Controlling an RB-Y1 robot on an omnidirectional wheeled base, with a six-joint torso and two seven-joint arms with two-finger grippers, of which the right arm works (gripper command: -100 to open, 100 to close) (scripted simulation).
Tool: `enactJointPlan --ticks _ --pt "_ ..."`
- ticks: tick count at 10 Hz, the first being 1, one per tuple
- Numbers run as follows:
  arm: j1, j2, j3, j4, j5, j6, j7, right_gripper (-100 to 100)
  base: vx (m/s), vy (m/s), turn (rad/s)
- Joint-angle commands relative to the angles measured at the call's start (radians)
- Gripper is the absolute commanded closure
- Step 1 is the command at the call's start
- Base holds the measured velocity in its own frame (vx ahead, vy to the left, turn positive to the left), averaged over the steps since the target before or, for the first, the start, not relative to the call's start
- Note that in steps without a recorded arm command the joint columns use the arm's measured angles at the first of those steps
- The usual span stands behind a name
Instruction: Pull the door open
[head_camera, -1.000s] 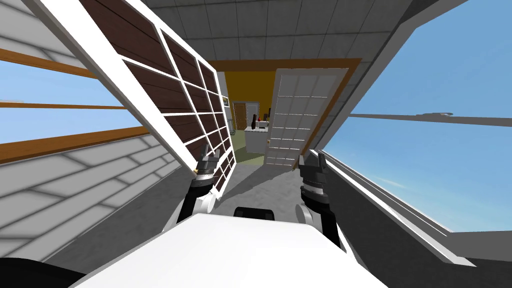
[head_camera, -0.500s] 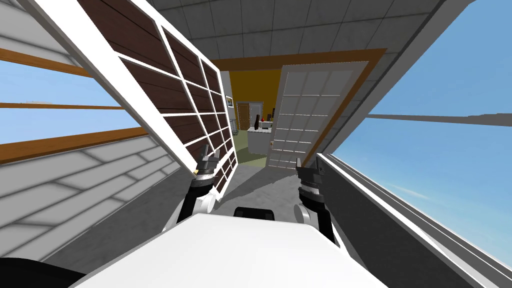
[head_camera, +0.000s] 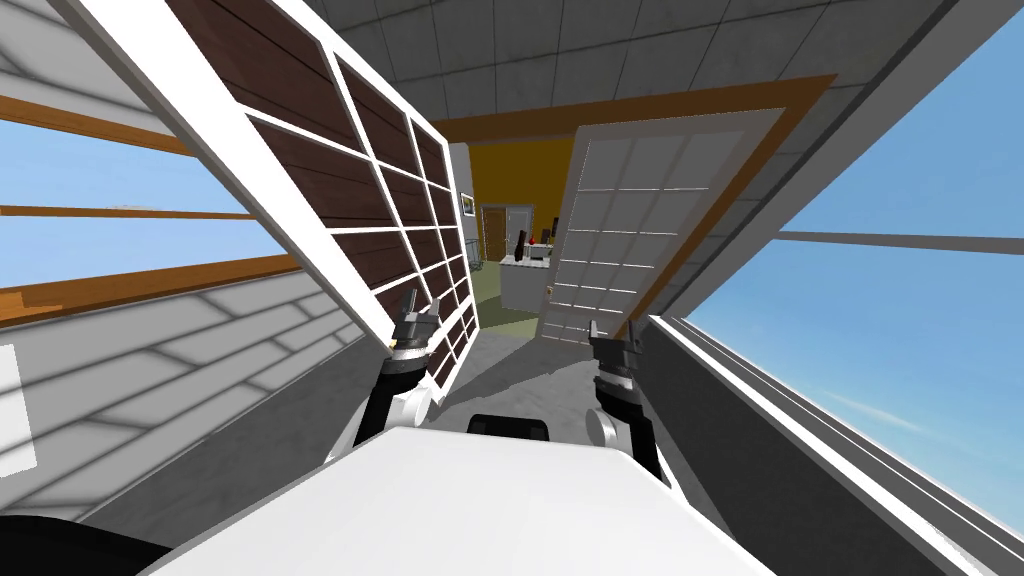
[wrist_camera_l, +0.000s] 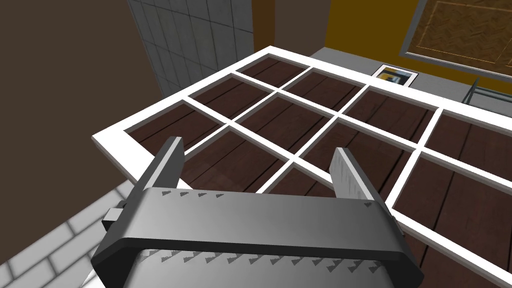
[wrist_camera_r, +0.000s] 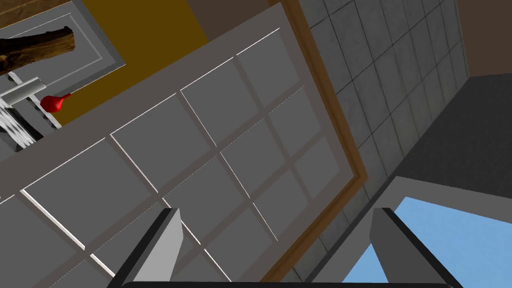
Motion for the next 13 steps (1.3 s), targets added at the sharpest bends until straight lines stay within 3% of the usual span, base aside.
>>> enactJointPlan --ticks 1,2,4,5,13 --pt "-0.013 -0.003 0.002 0.044 -0.022 -0.014 -0.03 -100 0.105 -0.02 0.118" --pt "-0.013 -0.003 0.002 0.044 -0.022 -0.014 -0.03 -100 0.056 -0.007 0.024" --pt "-0.029 -0.01 0.004 0.111 -0.064 -0.031 -0.082 -100 0.068 -0.022 0.161" --pt "-0.029 -0.01 0.004 0.111 -0.064 -0.031 -0.082 -100 0.085 -0.036 0.068" --pt "-0.073 -0.026 0.011 0.302 -0.183 -0.081 -0.231 -100 0.094 -0.035 0.115"
